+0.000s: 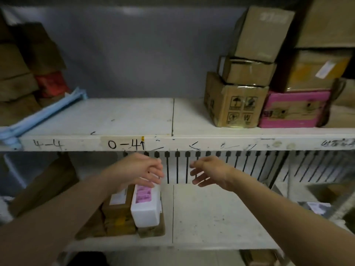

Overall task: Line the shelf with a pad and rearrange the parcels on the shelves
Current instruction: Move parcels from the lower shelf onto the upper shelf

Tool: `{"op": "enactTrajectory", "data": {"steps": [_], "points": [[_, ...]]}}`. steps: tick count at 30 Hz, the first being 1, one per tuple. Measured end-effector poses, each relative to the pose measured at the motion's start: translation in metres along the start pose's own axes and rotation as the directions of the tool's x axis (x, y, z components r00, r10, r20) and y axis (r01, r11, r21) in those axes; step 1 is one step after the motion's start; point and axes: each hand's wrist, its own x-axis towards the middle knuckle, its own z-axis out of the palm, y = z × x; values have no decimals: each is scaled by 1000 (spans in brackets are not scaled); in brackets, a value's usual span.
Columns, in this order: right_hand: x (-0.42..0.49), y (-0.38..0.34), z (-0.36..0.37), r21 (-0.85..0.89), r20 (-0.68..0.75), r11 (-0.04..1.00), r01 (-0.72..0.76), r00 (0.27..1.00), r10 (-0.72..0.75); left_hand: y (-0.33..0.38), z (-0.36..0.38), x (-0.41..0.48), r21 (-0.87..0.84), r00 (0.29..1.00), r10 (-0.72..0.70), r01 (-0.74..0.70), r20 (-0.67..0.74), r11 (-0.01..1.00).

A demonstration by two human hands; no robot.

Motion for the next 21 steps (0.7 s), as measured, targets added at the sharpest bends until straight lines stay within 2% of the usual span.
{"op": "enactTrajectory", "data": {"steps": [5, 10, 13, 16, 18, 21], "points": [[-40, -27, -44, -16, -84, 994, 109, 990, -110, 72, 9, -7, -126, 989, 135, -143, -66, 982], [-65, -69, -90, 42, -320, 968, 248, 921, -222, 130, 15, 18, -269, 980, 182, -196, -74, 943], [-66, -93, -113, 45, -514, 934, 355, 810, -283, 153, 21, 38, -313, 978, 201, -207, -53, 927], [-64, -118, -126, -30, -711, 910, 413, 631, -310, 170, 27, 54, -341, 978, 207, -201, -17, 918], [-58, -135, -133, -75, -790, 905, 419, 529, -310, 179, 28, 62, -362, 979, 202, -183, 16, 914], [-49, -161, -137, -127, -841, 895, 427, 432, -325, 194, 27, 69, -379, 978, 203, -169, 50, 910]]}}
